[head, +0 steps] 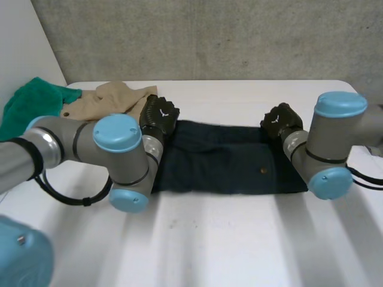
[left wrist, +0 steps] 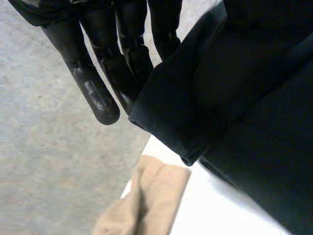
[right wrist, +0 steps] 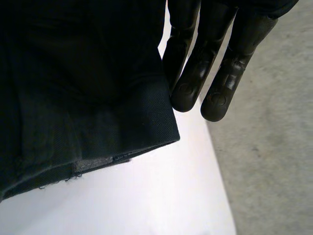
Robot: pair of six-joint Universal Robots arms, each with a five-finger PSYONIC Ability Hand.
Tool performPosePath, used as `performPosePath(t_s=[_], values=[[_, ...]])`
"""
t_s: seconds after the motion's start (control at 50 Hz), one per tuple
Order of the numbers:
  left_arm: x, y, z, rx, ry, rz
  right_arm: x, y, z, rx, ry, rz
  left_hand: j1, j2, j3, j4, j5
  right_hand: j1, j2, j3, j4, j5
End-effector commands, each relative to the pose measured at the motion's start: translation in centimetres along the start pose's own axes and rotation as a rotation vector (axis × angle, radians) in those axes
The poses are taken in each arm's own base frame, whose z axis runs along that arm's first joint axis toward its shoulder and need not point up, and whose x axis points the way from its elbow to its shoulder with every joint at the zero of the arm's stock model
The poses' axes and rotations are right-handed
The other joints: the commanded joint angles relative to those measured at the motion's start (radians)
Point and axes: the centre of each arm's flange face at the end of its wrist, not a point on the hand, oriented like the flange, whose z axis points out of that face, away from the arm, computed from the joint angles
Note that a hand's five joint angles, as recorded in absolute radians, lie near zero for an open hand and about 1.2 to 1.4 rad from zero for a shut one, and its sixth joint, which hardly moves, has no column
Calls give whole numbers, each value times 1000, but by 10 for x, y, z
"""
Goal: Fold the laundry.
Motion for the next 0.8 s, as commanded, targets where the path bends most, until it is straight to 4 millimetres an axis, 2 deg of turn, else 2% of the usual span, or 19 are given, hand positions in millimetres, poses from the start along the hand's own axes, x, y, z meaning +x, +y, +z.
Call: performPosePath(t_s=[0.02,0.04,0.06,0.08,0.12,0.14,0.16,0.2,0.26,0.28,0.32,0.34,0.42,0.5,0.6,0.72,0.8], values=[[-3,14,23,56,-101,37,-13,12,32,62,83,-24,280,200,204,198,227,419,236,210,210,238],[-2,14,25,62,-108,38,-15,13,34,64,87,-26,280,200,204,198,227,240,57,30,30,59],[-1,15,26,67,-113,37,-17,15,37,67,100,-29,280,200,204,198,227,-381,-564,-590,-590,-562],[0,17,28,77,-126,37,-18,16,39,71,109,-31,280,200,204,198,227,-576,-759,-786,-786,-757],[0,18,30,90,-140,33,-17,17,43,79,129,-33,228,148,152,146,175,-631,-813,-840,-840,-811],[0,18,30,95,-149,32,-14,16,45,94,163,-23,143,63,68,61,90,-803,-985,-1012,-1012,-983],[0,18,31,103,-159,27,-12,15,46,101,177,-21,-276,-356,-352,-358,-329,-803,-985,-1012,-1012,-983],[0,18,31,111,-165,22,-7,9,47,124,217,-18,-942,-1022,-1017,-1024,-995,-803,-985,-1012,-1012,-983],[-6,16,31,121,-187,10,15,-3,45,166,304,19,-942,-1022,-1017,-1024,-995,-803,-985,-1012,-1012,-983],[-7,15,29,121,-187,8,30,-8,41,185,339,75,-941,-1021,-1017,-1023,-994,-803,-985,-1012,-1012,-983],[-14,8,25,129,-194,3,42,-15,35,208,358,136,-941,-1021,-1016,-1023,-994,-803,-985,-1012,-1012,-983],[-22,1,21,136,-203,-5,57,-23,28,239,371,212,-941,-1021,-1016,-1023,-994,-803,-985,-1012,-1012,-983],[-32,-9,7,137,-186,-50,83,-24,9,238,331,365,-941,-1021,-1016,-1023,-994,-803,-985,-1012,-1012,-983],[-32,-11,-8,125,-147,-113,82,-17,-5,194,151,465,-938,-1018,-1014,-1020,-991,-803,-985,-1012,-1012,-983],[-30,-13,-19,118,-75,-187,81,-1,-10,118,27,548,-938,-1018,-1014,-1020,-991,-802,-984,-1011,-1011,-982],[-22,-14,-15,171,12,-214,62,25,12,70,3,570,-914,-995,-990,-997,-967,-748,-931,-958,-958,-929],[-3,2,-1,176,59,-205,46,40,28,53,-17,577,-912,-992,-987,-994,-964,-757,-940,-967,-967,-938]])
